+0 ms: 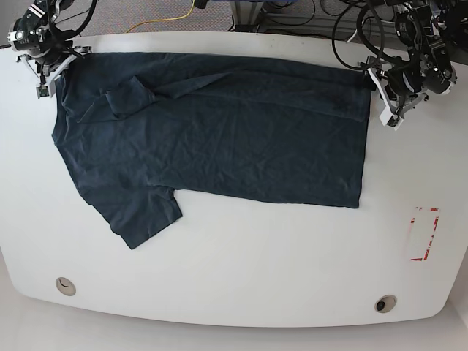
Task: Layout the t-shirt on the table in an organized manner, then fold the t-shirt properly
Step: 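Drag the held edge with both grippers to reposition the shirt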
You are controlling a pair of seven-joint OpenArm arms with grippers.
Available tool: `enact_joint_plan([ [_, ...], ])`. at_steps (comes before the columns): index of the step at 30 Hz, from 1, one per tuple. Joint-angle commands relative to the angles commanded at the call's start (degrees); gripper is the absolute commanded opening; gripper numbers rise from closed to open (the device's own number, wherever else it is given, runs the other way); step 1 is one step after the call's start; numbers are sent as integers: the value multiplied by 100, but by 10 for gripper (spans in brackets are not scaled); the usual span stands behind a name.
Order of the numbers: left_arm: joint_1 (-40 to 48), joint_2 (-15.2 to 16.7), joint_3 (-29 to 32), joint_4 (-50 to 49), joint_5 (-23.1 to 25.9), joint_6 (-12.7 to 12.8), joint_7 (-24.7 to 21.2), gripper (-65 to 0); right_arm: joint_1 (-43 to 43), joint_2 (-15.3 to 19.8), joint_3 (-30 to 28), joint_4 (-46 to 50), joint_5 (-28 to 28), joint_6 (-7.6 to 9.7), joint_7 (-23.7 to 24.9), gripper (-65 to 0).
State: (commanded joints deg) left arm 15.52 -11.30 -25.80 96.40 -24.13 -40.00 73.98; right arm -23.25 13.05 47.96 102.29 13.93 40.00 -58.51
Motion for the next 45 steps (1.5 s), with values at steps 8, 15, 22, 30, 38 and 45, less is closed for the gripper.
enact_joint_plan([
  [8,9,-18,308,-79,9,0,-193,-279,0,0,0,0,0,0,0,-595],
  [15,97,0,343,-79,9,0,-176,-394,0,0,18,9,0,0,0,-595],
  [22,141,-9,352,-79,9,0,-176,-481,0,0,35,18,0,0,0,-595],
  [30,290,-18,352,-70,9,0,-176,-589,0,0,35,18,0,0,0,-595],
  [38,457,-167,308,26,0,0,-185,-628,0,0,26,18,0,0,0,-595],
  [45,747,-185,255,431,0,0,-176,-628,-44,0,44,26,0,0,-18,-595],
])
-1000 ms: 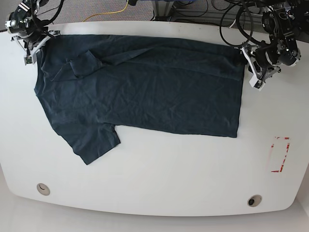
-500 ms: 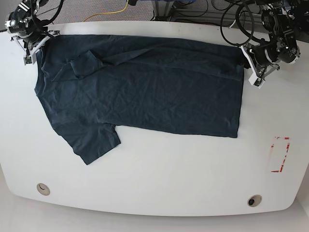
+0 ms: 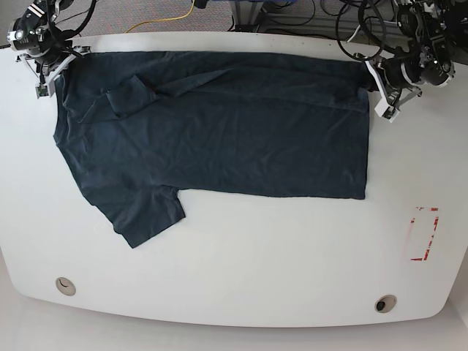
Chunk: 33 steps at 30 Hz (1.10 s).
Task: Layout the t-shirt on the table in an organized manner, then fold the t-shirt properly
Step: 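Drag the held edge with both grippers to reposition the shirt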
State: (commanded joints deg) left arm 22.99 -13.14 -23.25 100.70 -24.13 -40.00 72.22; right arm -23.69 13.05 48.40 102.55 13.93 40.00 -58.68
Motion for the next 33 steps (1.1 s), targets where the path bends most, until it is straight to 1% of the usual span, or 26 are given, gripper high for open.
enact_joint_plan([
  [4,220,-97,-176,158,0,0,0,-628,-26,0,9,0,0,0,-114,-595],
  [8,387,-114,-211,176,0,0,0,-628,-123,-9,9,0,0,0,-123,-595],
  [11,519,-202,-316,176,35,0,-9,-628,-132,-9,9,0,-18,0,-123,-595],
  [17,536,-211,-422,176,44,0,-18,-621,-176,-9,9,0,-9,0,-123,-593],
  [19,536,-211,-422,176,44,0,-9,-619,-176,-9,0,0,-18,0,-123,-580],
  [21,527,-220,-422,176,44,0,0,-617,-167,-9,-9,0,-53,0,-123,-528],
  [22,519,-220,-422,176,44,0,0,-604,-167,-9,-9,0,-53,0,-123,-484],
  [24,519,-220,-422,176,44,0,0,-572,-158,-9,9,0,-62,0,-123,-415],
  [25,519,-229,-422,176,35,0,0,-533,-158,0,9,9,-62,0,-123,-338],
  [27,519,-229,-431,176,35,0,0,-486,-158,18,18,44,-62,0,-123,-247],
  [28,519,-237,-431,176,35,0,0,-449,-158,26,53,105,-62,0,-123,-182],
  [29,519,-237,-431,176,35,0,0,-435,-158,26,79,132,-62,0,-123,-160],
  [30,519,-264,-440,185,35,0,0,-404,-158,9,167,229,-62,0,-123,-105],
  [31,519,-299,-440,185,18,0,0,-389,-158,0,220,308,-62,0,-123,-63],
  [32,519,-325,-440,185,9,0,0,-375,-158,0,246,413,-62,0,-123,-24],
  [33,519,-325,-440,185,0,0,0,-363,-158,0,255,510,-62,0,-123,0],
])
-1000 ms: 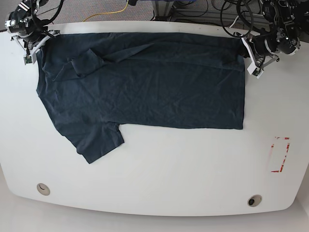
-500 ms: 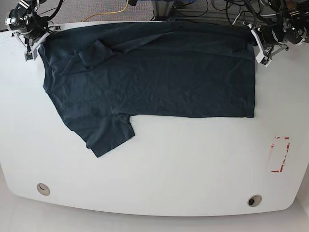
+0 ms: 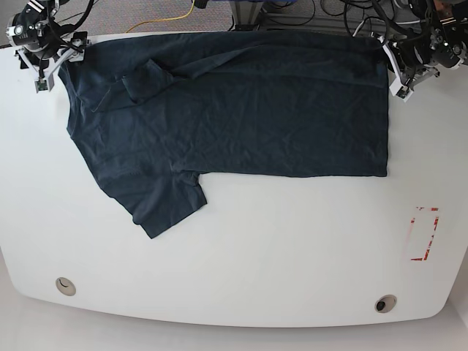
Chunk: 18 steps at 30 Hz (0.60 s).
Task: Layout the t-shirt on the table in an organized manner, then fold the t-shirt properly
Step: 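Drag the held edge with both grippers to reposition the shirt, then release the shirt and move the right gripper onto the sleeve fold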
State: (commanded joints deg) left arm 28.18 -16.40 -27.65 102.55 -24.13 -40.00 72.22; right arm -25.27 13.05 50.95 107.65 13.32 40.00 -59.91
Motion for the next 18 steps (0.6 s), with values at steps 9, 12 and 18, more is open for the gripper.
enact_joint_plan([
  [9,-141,-26,-9,492,9,0,18,-303,0,0,-18,800,70,0,-149,0],
  [12,-158,-35,-35,527,0,0,18,-296,132,0,-35,818,360,0,-510,0],
  [18,-352,-132,-176,527,0,0,18,-297,334,0,-62,809,1292,0,-1178,0],
])
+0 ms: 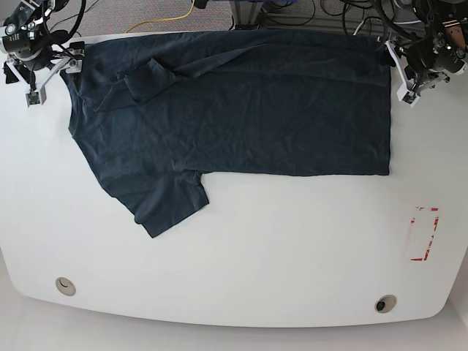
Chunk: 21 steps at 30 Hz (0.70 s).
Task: Layout the t-shirt on the table in an organized manner, then fold the t-shirt properly
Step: 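Release the shirt and move the right gripper onto the sleeve fold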
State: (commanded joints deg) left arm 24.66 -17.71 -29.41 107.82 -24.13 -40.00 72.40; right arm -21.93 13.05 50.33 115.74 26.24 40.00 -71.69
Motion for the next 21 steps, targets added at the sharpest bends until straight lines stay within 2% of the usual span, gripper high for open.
enact_joint_plan([
  [5,-97,-18,-18,0,0,0,-9,-299,70,0,-264,0,826,0,-352,0],
  [8,-299,-18,-18,0,0,0,-9,-299,88,-9,-492,-9,1160,0,-378,0],
  [18,-862,-35,-26,0,9,0,-9,-299,229,-255,-976,-132,1266,0,-387,-11],
  [21,-993,-158,-26,0,9,0,-9,-299,229,-255,-1248,-141,1266,0,-387,-11],
])
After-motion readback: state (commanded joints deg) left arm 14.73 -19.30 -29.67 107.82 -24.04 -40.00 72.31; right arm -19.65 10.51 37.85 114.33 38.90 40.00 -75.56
